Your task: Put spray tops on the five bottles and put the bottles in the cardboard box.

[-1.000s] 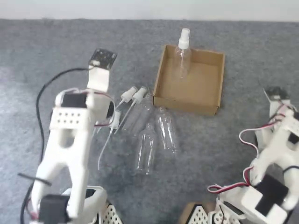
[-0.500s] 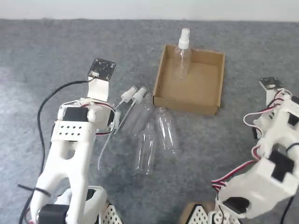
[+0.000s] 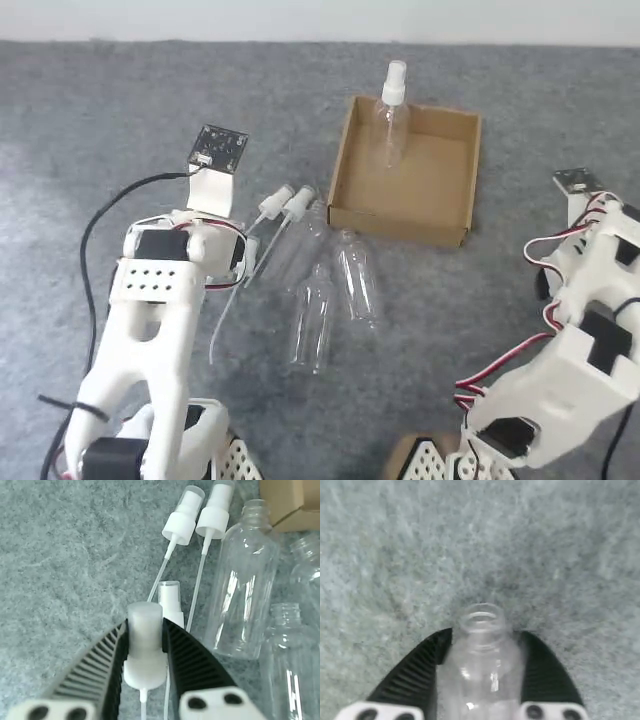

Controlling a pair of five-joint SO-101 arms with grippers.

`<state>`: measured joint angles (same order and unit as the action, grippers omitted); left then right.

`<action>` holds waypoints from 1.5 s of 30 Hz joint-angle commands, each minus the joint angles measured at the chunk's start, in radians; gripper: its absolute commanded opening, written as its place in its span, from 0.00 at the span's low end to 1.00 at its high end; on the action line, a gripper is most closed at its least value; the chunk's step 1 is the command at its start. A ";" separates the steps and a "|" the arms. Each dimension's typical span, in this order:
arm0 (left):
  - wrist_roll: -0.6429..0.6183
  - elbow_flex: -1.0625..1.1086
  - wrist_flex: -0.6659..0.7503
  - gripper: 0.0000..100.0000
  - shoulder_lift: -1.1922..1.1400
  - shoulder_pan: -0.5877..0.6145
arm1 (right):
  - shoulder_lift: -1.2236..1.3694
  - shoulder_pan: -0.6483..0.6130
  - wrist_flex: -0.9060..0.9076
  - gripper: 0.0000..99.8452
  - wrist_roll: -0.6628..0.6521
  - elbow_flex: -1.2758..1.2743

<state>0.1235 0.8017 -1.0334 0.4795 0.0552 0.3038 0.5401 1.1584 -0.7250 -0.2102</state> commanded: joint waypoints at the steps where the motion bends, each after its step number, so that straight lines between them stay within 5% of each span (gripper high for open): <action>1: -0.002 -0.005 0.026 0.01 0.040 0.005 | -0.019 -0.004 0.010 0.01 -0.005 0.063; 12: -0.028 -0.053 0.020 0.01 0.049 0.011 | -0.446 -0.131 0.125 0.01 0.091 0.038; 23: -0.072 -0.226 -0.015 0.01 0.068 0.097 | -1.130 -0.773 0.085 0.01 0.284 -0.322; 34: -0.032 -0.483 -0.347 0.01 0.399 0.098 | -1.175 -1.231 0.051 0.01 0.348 -0.325; 41: -0.025 -0.837 -0.588 0.01 0.422 0.130 | -1.236 -1.283 0.036 0.01 0.342 -0.416; 45: -0.074 -0.966 -0.655 0.01 0.416 0.141 | -1.300 -1.274 -0.127 0.01 0.350 -0.486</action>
<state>0.0913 -0.0146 -1.6333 0.8861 0.1903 -0.9145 -0.7334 1.1738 -0.3859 -0.6613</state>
